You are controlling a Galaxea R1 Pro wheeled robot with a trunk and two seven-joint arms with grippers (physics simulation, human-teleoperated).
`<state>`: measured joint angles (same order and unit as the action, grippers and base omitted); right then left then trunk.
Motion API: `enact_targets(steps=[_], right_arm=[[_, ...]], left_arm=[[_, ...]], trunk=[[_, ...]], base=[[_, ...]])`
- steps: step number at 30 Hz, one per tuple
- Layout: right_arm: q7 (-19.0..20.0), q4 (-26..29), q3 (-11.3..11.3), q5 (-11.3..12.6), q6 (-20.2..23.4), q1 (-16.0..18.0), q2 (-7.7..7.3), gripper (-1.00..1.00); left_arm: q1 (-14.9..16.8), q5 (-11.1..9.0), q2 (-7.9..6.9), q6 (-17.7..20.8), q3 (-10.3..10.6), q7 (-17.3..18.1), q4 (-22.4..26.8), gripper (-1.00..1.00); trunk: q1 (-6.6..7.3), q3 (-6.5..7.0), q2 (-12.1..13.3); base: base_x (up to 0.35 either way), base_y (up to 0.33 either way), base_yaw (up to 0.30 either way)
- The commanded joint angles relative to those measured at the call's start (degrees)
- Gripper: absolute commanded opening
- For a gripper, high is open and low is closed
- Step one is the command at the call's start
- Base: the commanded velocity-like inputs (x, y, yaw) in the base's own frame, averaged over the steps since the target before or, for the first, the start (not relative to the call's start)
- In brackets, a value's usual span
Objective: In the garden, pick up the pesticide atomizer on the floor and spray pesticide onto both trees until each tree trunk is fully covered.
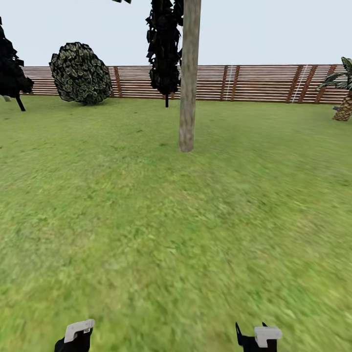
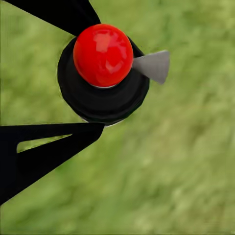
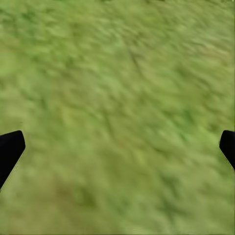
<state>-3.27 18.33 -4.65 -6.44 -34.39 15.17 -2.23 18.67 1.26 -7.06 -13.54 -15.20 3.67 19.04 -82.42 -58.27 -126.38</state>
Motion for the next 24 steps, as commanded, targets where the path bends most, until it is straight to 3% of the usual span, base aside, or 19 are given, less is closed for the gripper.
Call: enact_targets(steps=[1,24], right_arm=[[-0.2,0.0,-0.3,-0.6,-0.2,0.0,0.03,1.00],[-0.2,0.0,-0.3,-0.7,-0.2,0.0,0.03,1.00]], left_arm=[[0.0,0.1,0.03,-0.2,-0.4,0.4,-0.1,-1.00],[0.0,0.1,0.03,-0.2,-0.4,0.4,-0.1,-1.00]], trunk=[[-0.03,-0.04,0.0],[-0.03,-0.04,0.0]], base=[[0.339,0.000,0.001],[0.339,0.000,0.000]])
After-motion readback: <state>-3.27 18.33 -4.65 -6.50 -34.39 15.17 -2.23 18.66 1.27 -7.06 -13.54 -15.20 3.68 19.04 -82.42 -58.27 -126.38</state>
